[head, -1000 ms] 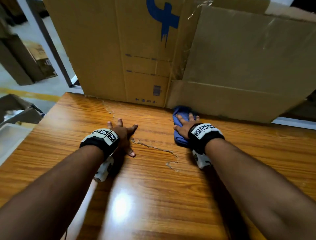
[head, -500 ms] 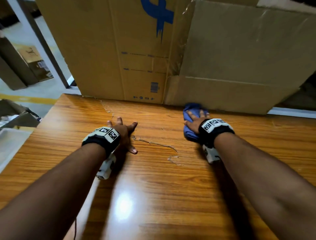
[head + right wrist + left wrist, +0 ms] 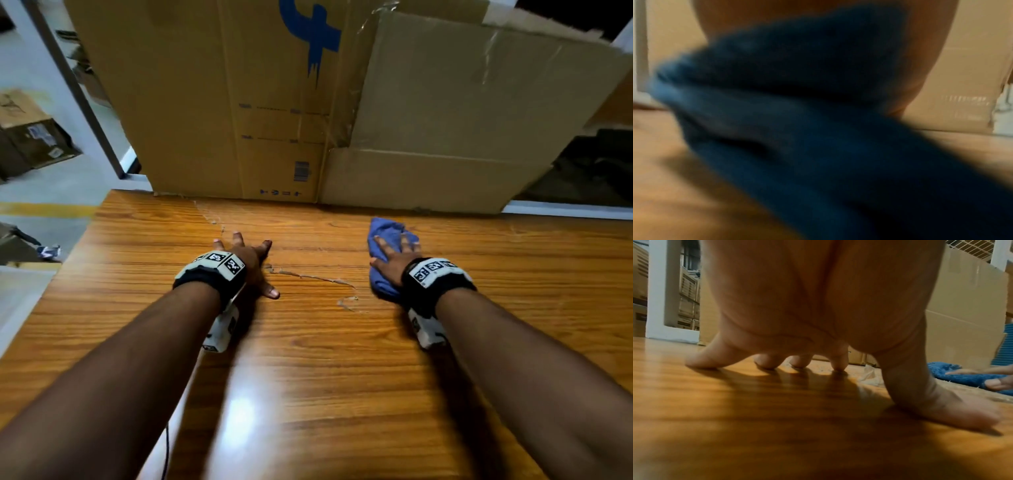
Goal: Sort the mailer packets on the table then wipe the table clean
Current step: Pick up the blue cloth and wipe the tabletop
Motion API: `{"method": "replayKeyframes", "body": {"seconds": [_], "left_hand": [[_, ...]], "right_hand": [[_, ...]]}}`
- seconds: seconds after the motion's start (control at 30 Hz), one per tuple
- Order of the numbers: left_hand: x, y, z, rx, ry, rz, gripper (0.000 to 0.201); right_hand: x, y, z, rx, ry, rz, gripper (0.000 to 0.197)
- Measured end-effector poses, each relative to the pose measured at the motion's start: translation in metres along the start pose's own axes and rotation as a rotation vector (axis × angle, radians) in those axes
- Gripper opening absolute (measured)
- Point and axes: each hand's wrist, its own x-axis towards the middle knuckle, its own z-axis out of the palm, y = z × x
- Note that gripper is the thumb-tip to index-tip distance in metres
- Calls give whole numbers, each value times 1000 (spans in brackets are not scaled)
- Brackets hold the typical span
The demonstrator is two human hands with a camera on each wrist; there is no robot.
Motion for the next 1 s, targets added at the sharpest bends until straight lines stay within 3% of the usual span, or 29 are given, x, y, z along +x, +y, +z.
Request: {"method": "replayKeyframes", "body": {"seconds": [0.07,0.2,0.3,0.43,0.53,0.67,0.77,0.83,0.93,1.0], "left_hand": [[-6,2,-4,8,-3,2,133],[-11,4,-5,14,3,11,127],[-14,4,-4,24,15,11,124],[-20,3,-2,44,43,66,120],[-22,3,-4,48,12,67,126],[-35,6,-9,50,32,80,113],[-28,-1,-1,59,63,129,115],[-25,-6,3,68,81,160,111],[-40,-8,3,66,115,200,98],[-49,-10,2,83,111,203,93]], "right_hand": [[-4,-20,9,26,-10,9,69],[-50,-83,23,-60,6,-332,66],[-75,-75,25,-121,19,-449,63],[-57,-20,26,-3,2,-132,66],[-57,-33,28,82,-8,-8,67],[-91,-93,34,37,-30,-235,63],[-111,-82,44,10,-24,-329,61],[-116,-50,44,18,10,-231,60],[-109,-3,46,54,1,41,61],[-105,0,48,120,-29,161,65]]}}
